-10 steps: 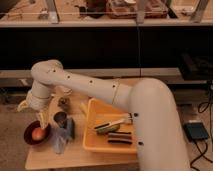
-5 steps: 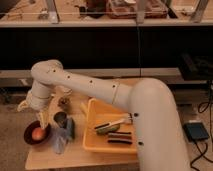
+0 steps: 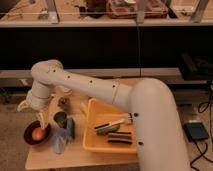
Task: Place sponge in tray
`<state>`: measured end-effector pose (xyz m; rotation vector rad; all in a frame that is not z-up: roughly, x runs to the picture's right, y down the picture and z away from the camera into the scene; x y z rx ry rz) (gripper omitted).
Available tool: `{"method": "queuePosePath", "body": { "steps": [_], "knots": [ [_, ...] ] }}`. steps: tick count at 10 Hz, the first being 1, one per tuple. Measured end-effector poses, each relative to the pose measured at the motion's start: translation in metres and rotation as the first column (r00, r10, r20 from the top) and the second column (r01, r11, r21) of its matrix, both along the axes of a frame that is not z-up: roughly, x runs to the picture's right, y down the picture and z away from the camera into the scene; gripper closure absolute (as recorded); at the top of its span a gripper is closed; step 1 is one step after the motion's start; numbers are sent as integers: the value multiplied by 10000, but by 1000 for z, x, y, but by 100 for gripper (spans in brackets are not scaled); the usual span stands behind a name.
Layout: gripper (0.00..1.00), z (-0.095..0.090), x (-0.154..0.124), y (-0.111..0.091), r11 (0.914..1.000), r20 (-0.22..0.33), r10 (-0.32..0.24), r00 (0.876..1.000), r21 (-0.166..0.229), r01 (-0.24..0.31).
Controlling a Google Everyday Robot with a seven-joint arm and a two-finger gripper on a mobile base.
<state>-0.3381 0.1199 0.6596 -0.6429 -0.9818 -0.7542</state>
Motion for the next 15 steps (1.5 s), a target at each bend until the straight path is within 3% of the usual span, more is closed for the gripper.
{"method": "queuePosePath", "body": {
  "steps": [7, 9, 10, 11, 13, 14, 15],
  "knots": [
    [20, 0, 0, -1, 10000, -11, -11, 10000, 35, 11],
    [20, -1, 12, -11, 9962, -261, -774, 9967, 389, 784],
    [20, -5, 21, -18, 9869, -541, -1434, 9882, 666, 1469],
    [20, -13, 36, -23, 9607, -1140, -2529, 9608, 881, 2633],
    [20, -19, 54, -14, 9290, -1536, -3523, 9232, 620, 3648],
    [20, -20, 63, -13, 9181, -1683, -3810, 9091, 478, 3935],
    [20, -20, 64, -12, 9150, -1701, -3886, 9056, 450, 4010]
  ]
}}
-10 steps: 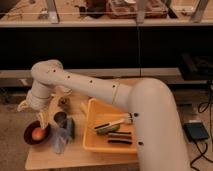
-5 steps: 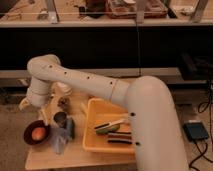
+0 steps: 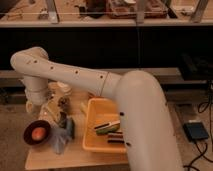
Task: Place sponge in tray
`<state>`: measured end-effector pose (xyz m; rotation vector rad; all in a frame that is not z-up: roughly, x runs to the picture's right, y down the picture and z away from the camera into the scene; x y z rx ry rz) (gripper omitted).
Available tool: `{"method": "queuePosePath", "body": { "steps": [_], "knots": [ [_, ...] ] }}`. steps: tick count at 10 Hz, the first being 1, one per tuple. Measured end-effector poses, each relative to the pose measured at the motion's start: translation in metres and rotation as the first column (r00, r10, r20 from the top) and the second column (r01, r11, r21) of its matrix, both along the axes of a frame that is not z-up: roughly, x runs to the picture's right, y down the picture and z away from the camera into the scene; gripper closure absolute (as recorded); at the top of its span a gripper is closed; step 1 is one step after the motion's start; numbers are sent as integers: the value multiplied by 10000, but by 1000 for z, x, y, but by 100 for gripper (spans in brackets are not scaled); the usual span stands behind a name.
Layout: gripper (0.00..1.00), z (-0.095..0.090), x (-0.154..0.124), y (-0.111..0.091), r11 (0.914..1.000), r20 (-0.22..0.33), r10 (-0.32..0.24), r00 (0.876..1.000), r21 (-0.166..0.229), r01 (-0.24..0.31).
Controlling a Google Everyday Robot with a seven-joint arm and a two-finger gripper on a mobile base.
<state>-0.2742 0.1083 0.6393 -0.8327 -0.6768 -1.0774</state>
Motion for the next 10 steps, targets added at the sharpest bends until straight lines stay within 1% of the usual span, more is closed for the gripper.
{"method": "queuePosePath", "body": {
  "steps": [2, 3, 4, 5, 6, 7, 8, 9, 10],
  "knots": [
    [20, -1, 0, 1, 10000, 17, -54, 10000, 54, 54],
    [20, -2, 0, 1, 9998, 72, -2, 10000, 183, 1],
    [20, -3, 2, 5, 9978, 33, 43, 10000, 666, -45],
    [20, 0, 6, 12, 9902, -36, -39, 10000, 1397, 44],
    [20, 4, 8, 23, 9717, 7, -329, 9995, 2343, 318],
    [20, 7, 10, 32, 9533, 167, -651, 9977, 2964, 573],
    [20, 11, 15, 38, 9242, 250, -1101, 9936, 3704, 931],
    [20, 13, 17, 41, 9017, 314, -1402, 9896, 4169, 1145],
    [20, 15, 18, 44, 8857, 354, -1608, 9864, 4462, 1284]
  ]
}}
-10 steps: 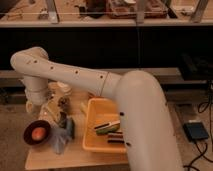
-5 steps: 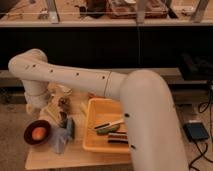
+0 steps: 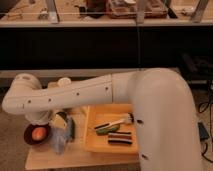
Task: Place sponge in tray
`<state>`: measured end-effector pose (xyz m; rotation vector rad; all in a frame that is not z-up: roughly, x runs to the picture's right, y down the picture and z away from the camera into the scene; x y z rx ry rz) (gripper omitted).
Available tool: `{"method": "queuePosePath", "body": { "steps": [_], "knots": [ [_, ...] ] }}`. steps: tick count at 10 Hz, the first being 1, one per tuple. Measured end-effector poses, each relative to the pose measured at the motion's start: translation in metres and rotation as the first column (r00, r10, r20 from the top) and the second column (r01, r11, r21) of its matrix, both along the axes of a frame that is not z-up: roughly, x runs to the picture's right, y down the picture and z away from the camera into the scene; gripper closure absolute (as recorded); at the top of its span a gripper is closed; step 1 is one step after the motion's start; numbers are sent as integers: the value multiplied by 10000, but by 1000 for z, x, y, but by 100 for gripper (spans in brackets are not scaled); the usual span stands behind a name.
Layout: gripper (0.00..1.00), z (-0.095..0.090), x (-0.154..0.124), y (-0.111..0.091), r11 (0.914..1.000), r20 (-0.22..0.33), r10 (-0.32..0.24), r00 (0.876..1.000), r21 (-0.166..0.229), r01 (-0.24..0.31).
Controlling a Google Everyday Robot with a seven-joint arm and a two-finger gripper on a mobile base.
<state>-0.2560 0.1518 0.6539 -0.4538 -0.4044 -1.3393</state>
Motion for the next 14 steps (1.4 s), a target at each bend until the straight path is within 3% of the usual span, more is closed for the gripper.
{"method": "queuePosePath", "body": {
  "steps": [3, 5, 7, 9, 11, 14],
  "knots": [
    [20, 1, 1, 1, 9999, 73, -58, 10000, 105, 58],
    [20, 15, 8, 1, 9982, 872, -565, 9946, 232, 546],
    [20, 38, 16, 8, 9847, 2103, -1740, 9620, 373, 1699],
    [20, 51, 21, 11, 9710, 2759, -2387, 9311, 554, 2325],
    [20, 54, 22, 12, 9672, 2892, -2536, 9231, 598, 2470],
    [20, 67, 18, 12, 9501, 2448, -3082, 9193, 301, 3106]
  ]
}}
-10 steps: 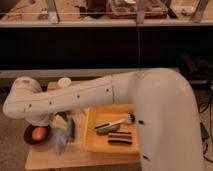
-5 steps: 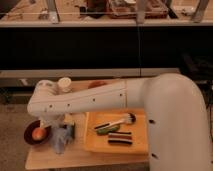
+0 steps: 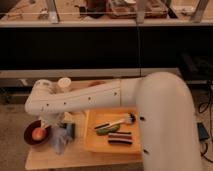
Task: Place sponge in tray
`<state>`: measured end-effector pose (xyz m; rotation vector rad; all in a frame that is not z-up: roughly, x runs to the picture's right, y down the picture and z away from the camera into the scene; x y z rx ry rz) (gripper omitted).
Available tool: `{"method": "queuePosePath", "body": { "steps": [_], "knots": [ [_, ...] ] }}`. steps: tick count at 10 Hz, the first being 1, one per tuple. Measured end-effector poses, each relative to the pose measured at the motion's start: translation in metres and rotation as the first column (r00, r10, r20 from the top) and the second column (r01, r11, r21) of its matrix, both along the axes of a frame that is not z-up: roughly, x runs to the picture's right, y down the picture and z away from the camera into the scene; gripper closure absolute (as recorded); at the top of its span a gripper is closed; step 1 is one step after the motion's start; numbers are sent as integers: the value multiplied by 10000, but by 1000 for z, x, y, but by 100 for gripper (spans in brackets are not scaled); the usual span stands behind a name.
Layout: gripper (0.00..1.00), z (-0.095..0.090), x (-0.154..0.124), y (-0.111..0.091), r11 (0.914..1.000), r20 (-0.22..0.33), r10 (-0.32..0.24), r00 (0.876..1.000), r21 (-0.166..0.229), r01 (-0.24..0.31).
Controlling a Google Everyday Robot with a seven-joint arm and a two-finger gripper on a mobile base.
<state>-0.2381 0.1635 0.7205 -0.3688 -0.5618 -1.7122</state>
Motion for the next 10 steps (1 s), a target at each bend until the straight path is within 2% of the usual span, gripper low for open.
{"method": "queuePosePath", "body": {
  "steps": [2, 5, 9, 10],
  "knots": [
    [20, 30, 6, 10, 9990, 72, -386, 9992, -222, 387],
    [20, 48, 13, 21, 9974, 190, -575, 9982, -417, 583],
    [20, 73, 28, 33, 9971, -125, -438, 9990, -630, 429],
    [25, 78, 30, 38, 9970, -207, -346, 9992, -693, 331]
  ]
}}
